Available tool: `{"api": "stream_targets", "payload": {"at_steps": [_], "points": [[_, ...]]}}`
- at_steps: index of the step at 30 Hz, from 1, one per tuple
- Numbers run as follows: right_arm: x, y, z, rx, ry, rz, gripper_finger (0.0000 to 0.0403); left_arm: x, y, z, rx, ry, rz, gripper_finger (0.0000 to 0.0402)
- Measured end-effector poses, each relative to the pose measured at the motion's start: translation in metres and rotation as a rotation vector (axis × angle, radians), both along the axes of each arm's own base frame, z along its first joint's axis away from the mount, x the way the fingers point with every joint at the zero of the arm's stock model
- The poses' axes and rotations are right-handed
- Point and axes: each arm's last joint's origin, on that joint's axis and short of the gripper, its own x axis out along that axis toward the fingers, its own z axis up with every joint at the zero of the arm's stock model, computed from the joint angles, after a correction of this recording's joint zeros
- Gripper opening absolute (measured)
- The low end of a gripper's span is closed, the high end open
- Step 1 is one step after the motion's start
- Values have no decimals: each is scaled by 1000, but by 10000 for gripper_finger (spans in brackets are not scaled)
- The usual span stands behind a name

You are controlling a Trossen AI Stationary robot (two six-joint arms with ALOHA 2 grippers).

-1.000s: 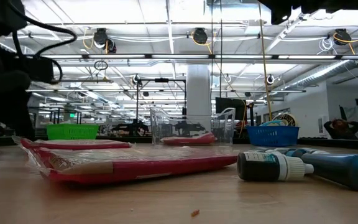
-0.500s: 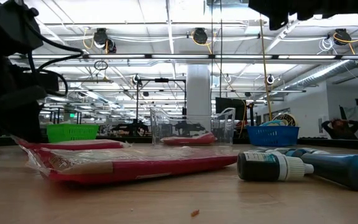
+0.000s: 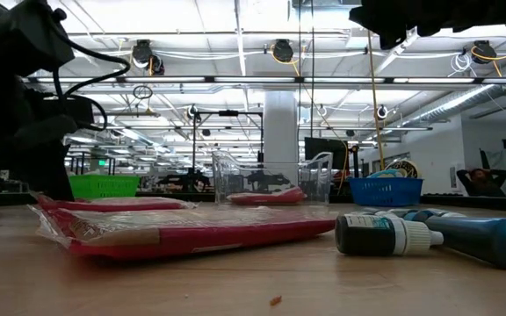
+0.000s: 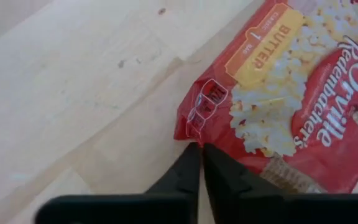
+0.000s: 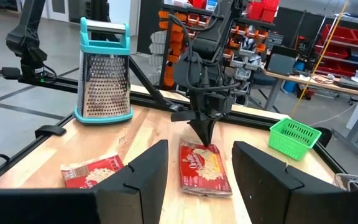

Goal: Pick & Place Food Item
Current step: Put the left popcorn bag into the transparent bin

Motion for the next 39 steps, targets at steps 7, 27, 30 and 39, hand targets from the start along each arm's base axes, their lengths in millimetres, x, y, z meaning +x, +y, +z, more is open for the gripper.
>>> {"api": "stream_targets", "payload": {"at_steps": [7,27,30,39], "points": [[0,0,0,0,0,0,166,-1,3,-1,47,19,-25,3],[3,1,-2,2,-4,-1,166,58,-13,107,315,-176,-415,0],[10,2,-3,23,-38,-19,166,66,-13,131,374,-213,-475,0],[38,-14,-18,185,-3,-193,167,87,5,166,419,-233,-591,0]]}}
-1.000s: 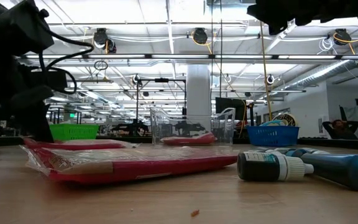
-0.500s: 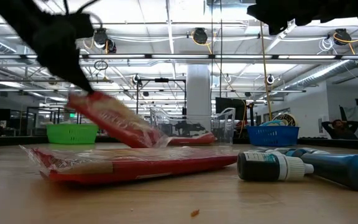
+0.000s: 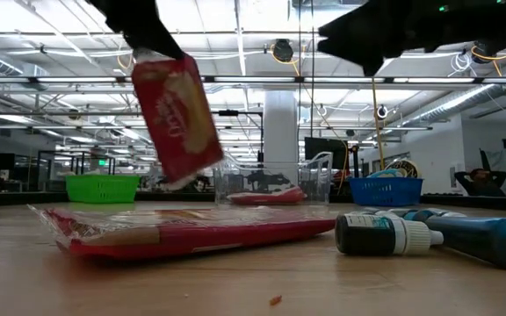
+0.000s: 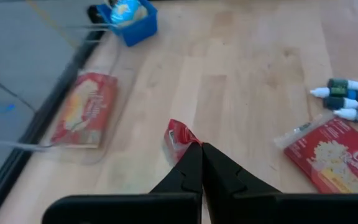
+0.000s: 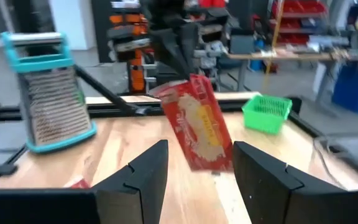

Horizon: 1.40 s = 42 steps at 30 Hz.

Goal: Pick & Place Food Item
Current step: Put the left popcorn bag into the transparent bin

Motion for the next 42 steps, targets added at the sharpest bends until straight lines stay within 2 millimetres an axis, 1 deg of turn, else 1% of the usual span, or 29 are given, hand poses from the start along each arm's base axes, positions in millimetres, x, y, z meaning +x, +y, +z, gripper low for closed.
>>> {"api": "stream_targets", "payload": {"at_steps": [3,5,8,10,13,15,19,21,26,32,42], "points": [[11,-5,-3,14,23,-30,171,11,4,-6,-21,45,-61,0],[19,-7,-4,-27,44,-39,181,18,4,-13,-21,85,-102,0],[35,-8,-6,-92,71,-45,207,30,3,-20,-12,130,-144,0],[46,-8,-5,-96,81,-42,227,38,2,-22,-2,147,-172,0],[63,-10,-2,-47,72,54,253,47,1,-21,21,157,-209,0],[73,-12,1,2,63,130,264,52,0,-16,39,146,-224,0],[88,-19,1,47,93,203,273,58,-2,-4,47,114,-271,0],[93,-23,1,53,106,221,274,59,-4,0,49,104,-291,0],[94,-31,7,105,84,255,263,59,-9,6,63,84,-317,0],[94,-31,6,102,91,257,248,61,-11,9,75,54,-330,0],[94,-29,5,135,101,307,245,64,-9,12,87,15,-328,0]]}}
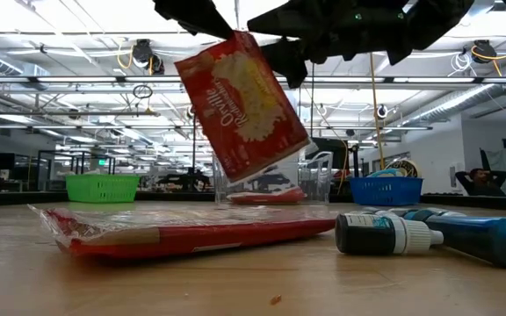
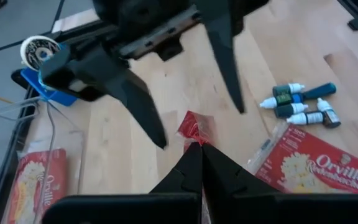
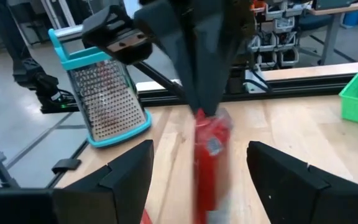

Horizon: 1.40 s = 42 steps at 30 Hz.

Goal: Pick & Place Food Item
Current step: Put the left popcorn bag into the transparent bin

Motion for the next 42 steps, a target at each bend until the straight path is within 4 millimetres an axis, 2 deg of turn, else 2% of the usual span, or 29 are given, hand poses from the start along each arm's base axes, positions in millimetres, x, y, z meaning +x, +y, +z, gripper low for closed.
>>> {"api": "stream_targets", "payload": {"at_steps": [4,8,15,19,23,27,34,37,42], "points": [[0,-1,0,20,5,-9,227,1,0,1,-2,-11,-1,0],[0,0,0,24,0,-7,184,1,0,1,-3,-11,-1,0],[0,0,0,15,4,-5,77,1,0,1,-8,-16,4,0],[0,2,0,-73,-18,10,11,2,2,2,-7,-27,10,0],[0,12,2,-143,-59,41,3,2,4,3,-9,-34,16,3],[0,16,2,-177,-55,-13,2,2,6,5,5,-59,78,16],[-1,16,-2,-168,-18,1,1,-13,9,40,-45,-257,123,25],[-1,13,-2,-183,-19,-40,1,-27,11,54,-43,-305,116,19],[-10,-6,20,-207,-69,-188,1,-52,14,77,-35,-387,98,6]]}}
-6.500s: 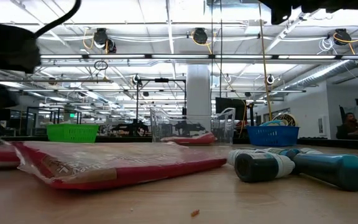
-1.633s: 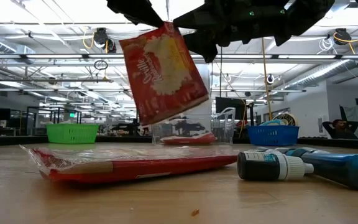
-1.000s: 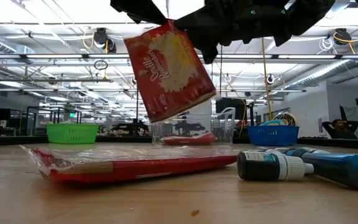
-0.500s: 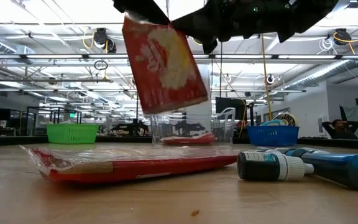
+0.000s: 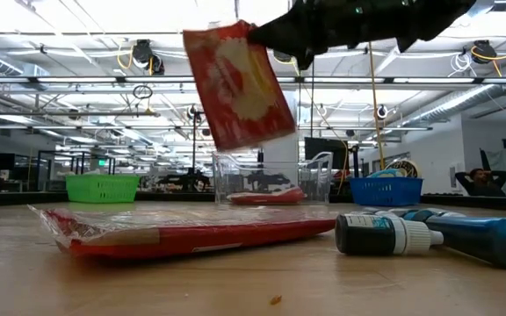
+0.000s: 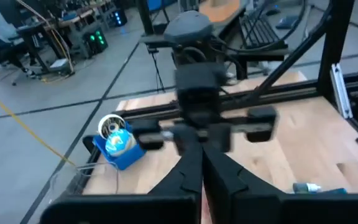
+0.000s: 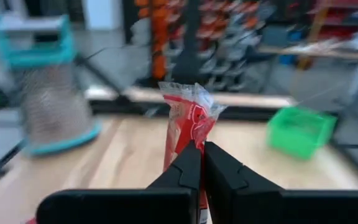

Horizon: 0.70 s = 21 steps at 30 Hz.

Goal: Pick & Place Food Item
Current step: Put the left popcorn bag into the transparent bin

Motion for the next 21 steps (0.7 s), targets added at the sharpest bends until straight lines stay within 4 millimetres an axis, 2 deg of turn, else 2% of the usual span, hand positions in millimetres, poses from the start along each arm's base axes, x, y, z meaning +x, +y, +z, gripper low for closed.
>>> {"api": "stream_targets", "payload": {"at_steps": [3,5,12,17,21], "points": [[-8,-17,12,-5,-28,-63,0,-13,1,5,6,-14,-12,2],[-12,-29,18,-25,-55,-107,0,-20,1,1,2,-14,-52,6],[-26,-88,21,-116,-38,-368,0,-36,7,-40,-21,-71,-55,19],[-38,-126,22,-146,38,-487,0,-48,14,-58,-42,-143,-27,8],[-42,-148,30,-185,148,-530,0,-50,17,-67,-42,-164,-12,3]]}}
